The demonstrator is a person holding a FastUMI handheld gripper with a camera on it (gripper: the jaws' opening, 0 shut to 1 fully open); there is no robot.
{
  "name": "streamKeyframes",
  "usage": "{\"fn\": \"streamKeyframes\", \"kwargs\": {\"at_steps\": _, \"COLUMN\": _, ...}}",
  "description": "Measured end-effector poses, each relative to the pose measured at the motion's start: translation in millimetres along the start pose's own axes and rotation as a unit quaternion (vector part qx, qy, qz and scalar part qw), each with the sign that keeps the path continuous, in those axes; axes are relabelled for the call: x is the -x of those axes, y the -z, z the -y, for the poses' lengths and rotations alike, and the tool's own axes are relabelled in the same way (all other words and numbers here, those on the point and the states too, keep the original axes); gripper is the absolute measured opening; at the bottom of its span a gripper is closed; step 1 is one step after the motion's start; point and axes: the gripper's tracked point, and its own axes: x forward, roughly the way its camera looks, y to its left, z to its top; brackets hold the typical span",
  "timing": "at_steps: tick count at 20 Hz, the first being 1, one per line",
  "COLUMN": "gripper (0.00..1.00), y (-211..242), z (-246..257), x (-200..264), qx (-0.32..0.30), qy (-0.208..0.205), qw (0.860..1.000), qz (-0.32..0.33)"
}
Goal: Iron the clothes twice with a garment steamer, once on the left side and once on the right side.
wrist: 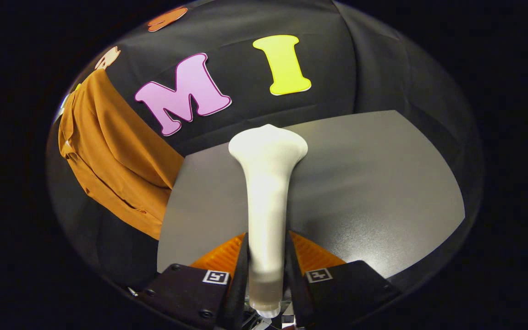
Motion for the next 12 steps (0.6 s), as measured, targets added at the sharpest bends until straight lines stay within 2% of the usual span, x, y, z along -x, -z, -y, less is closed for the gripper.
{"fn": "streamKeyframes", "kwargs": {"at_steps": 2, "gripper": 0.40, "y": -3, "z": -3, "x": -2, "qx": -0.006, "qy": -0.015, "qw": 1.000, "qz": 0.014}}
{"fn": "streamKeyframes", "kwargs": {"at_steps": 4, "gripper": 0.26, "y": -4, "z": 2, "x": -1, "qx": -0.027, "qy": -0.007, "qw": 0.999, "qz": 0.038}}
{"fn": "streamKeyframes", "kwargs": {"at_steps": 6, "gripper": 0.26, "y": -9, "z": 8, "x": 12, "qx": -0.038, "qy": 0.003, "qw": 0.997, "qz": 0.068}}
{"fn": "streamKeyframes", "kwargs": {"at_steps": 12, "gripper": 0.25, "y": -26, "z": -11, "x": 67, "qx": 0.005, "qy": 0.031, "qw": 0.984, "qz": 0.176}}
